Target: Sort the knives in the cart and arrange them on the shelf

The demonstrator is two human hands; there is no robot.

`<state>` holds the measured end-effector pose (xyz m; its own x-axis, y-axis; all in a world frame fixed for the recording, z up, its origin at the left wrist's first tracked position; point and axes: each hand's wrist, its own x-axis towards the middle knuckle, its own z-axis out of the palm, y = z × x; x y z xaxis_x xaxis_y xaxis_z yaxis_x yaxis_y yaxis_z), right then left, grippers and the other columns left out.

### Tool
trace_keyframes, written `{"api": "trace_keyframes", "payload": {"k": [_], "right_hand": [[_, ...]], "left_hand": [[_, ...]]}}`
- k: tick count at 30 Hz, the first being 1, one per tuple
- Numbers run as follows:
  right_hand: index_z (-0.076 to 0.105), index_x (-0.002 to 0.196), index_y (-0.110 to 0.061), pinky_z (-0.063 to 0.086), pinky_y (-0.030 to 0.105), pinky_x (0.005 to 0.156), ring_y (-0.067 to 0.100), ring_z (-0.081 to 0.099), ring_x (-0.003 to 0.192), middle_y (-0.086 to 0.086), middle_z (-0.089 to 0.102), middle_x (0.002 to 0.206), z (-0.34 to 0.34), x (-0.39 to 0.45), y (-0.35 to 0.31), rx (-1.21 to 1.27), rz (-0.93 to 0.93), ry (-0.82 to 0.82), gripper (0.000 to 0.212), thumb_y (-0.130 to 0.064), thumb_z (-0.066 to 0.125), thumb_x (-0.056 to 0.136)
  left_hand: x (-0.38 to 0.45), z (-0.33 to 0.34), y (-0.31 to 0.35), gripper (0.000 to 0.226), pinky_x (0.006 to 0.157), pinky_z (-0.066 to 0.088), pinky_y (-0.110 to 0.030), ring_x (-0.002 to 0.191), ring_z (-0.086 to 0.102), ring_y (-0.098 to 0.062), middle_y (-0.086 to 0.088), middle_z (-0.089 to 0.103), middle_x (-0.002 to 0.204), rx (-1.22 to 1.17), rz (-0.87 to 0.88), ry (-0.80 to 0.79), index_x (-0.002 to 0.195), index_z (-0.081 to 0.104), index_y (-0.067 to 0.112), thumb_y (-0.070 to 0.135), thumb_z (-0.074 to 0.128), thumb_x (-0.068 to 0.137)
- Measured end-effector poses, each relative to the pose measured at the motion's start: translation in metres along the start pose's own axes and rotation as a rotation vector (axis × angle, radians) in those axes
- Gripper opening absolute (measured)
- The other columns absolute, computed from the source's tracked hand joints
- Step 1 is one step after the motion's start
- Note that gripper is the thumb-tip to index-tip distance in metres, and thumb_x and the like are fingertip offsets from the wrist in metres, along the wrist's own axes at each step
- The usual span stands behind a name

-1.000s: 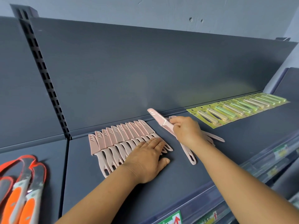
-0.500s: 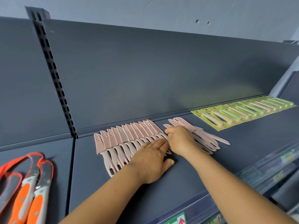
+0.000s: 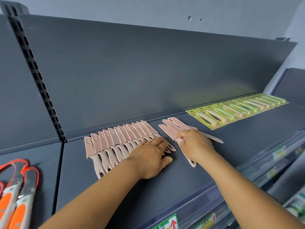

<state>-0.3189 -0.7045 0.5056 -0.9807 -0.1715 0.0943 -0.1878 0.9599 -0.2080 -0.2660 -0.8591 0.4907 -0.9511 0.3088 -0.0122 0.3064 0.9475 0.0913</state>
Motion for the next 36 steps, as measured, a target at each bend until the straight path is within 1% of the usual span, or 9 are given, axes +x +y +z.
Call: {"api": "trace_keyframes", "payload": {"k": [5, 8, 12, 17, 20, 24, 28, 32, 36], "right_hand": [[0.062, 0.115, -0.022, 0.045, 0.029, 0.064, 0.027, 0.06, 0.095, 0.007, 0.065, 0.111, -0.002, 0.004, -0.003, -0.029, -0.021, -0.021, 0.026, -0.017, 0.049, 0.093], [0.064, 0.116, -0.028, 0.052, 0.031, 0.076, 0.026, 0.061, 0.099, 0.002, 0.065, 0.116, 0.0, 0.01, -0.008, 0.102, -0.033, 0.0, 0.031, -0.014, 0.054, 0.09], [0.065, 0.118, -0.028, 0.044, 0.023, 0.085, 0.021, 0.06, 0.108, -0.001, 0.065, 0.121, -0.001, 0.02, -0.019, 0.293, -0.014, -0.019, 0.036, -0.008, 0.052, 0.091], [0.07, 0.112, -0.019, 0.041, 0.023, 0.096, 0.021, 0.056, 0.116, 0.004, 0.063, 0.125, 0.003, 0.036, -0.034, 0.464, -0.019, -0.009, 0.038, -0.001, 0.046, 0.088], [0.067, 0.116, -0.021, 0.039, 0.023, 0.097, 0.021, 0.052, 0.122, 0.002, 0.059, 0.131, 0.009, 0.039, -0.04, 0.401, -0.027, -0.036, 0.04, -0.002, 0.045, 0.089], [0.067, 0.115, -0.026, 0.049, 0.032, 0.091, 0.028, 0.058, 0.108, 0.006, 0.063, 0.122, 0.014, 0.039, -0.042, 0.327, -0.007, -0.041, 0.038, -0.006, 0.046, 0.09], [0.065, 0.117, -0.029, 0.05, 0.032, 0.089, 0.027, 0.059, 0.108, 0.005, 0.063, 0.122, 0.016, 0.037, -0.042, 0.283, -0.035, -0.049, 0.04, -0.007, 0.047, 0.09], [0.068, 0.108, -0.013, 0.051, 0.039, 0.085, 0.032, 0.059, 0.103, 0.013, 0.065, 0.114, 0.006, 0.027, -0.029, 0.234, -0.063, 0.024, 0.03, -0.004, 0.045, 0.09], [0.066, 0.114, -0.018, 0.05, 0.03, 0.079, 0.027, 0.059, 0.102, 0.006, 0.063, 0.117, -0.001, 0.007, -0.004, 0.142, -0.068, 0.004, 0.031, -0.01, 0.045, 0.093]], "left_hand": [[0.001, 0.002, 0.001, 0.064, 0.119, 0.007, -0.033, 0.146, 0.012, -0.018, 0.001, 0.011, 0.16, 0.006, -0.013, 0.0, 0.152, 0.014, 0.019, 0.05, 0.031, 0.099], [0.001, 0.003, 0.001, 0.064, 0.12, 0.005, -0.033, 0.147, 0.01, -0.017, 0.001, 0.009, 0.16, 0.006, -0.015, 0.002, 0.152, 0.013, 0.019, 0.05, 0.03, 0.099], [0.001, 0.007, 0.001, 0.063, 0.119, 0.006, -0.032, 0.146, 0.011, -0.016, 0.002, 0.01, 0.16, -0.012, -0.019, 0.022, 0.152, 0.014, 0.019, 0.049, 0.031, 0.099], [0.0, 0.007, 0.001, 0.063, 0.119, 0.005, -0.031, 0.146, 0.009, -0.016, 0.002, 0.009, 0.16, -0.02, -0.019, 0.036, 0.152, 0.012, 0.019, 0.048, 0.031, 0.099], [-0.001, 0.007, 0.002, 0.064, 0.119, 0.003, -0.031, 0.147, 0.008, -0.016, 0.001, 0.007, 0.16, -0.026, -0.018, 0.039, 0.153, 0.01, 0.019, 0.048, 0.031, 0.1], [-0.001, 0.009, 0.001, 0.065, 0.118, 0.002, -0.031, 0.147, 0.007, -0.016, 0.001, 0.006, 0.16, -0.026, -0.02, 0.033, 0.153, 0.007, 0.019, 0.048, 0.03, 0.099], [0.0, 0.01, 0.0, 0.065, 0.12, 0.003, -0.032, 0.147, 0.007, -0.016, 0.001, 0.006, 0.16, -0.031, -0.02, 0.033, 0.153, 0.007, 0.019, 0.048, 0.03, 0.099], [-0.002, 0.01, 0.001, 0.063, 0.119, 0.006, -0.032, 0.146, 0.009, -0.016, 0.003, 0.009, 0.16, -0.032, -0.018, 0.042, 0.152, 0.012, 0.02, 0.048, 0.03, 0.099], [-0.003, 0.006, 0.003, 0.066, 0.119, 0.003, -0.03, 0.147, 0.006, -0.017, 0.0, 0.002, 0.161, -0.032, -0.034, 0.041, 0.153, 0.005, 0.02, 0.049, 0.03, 0.099]]}}
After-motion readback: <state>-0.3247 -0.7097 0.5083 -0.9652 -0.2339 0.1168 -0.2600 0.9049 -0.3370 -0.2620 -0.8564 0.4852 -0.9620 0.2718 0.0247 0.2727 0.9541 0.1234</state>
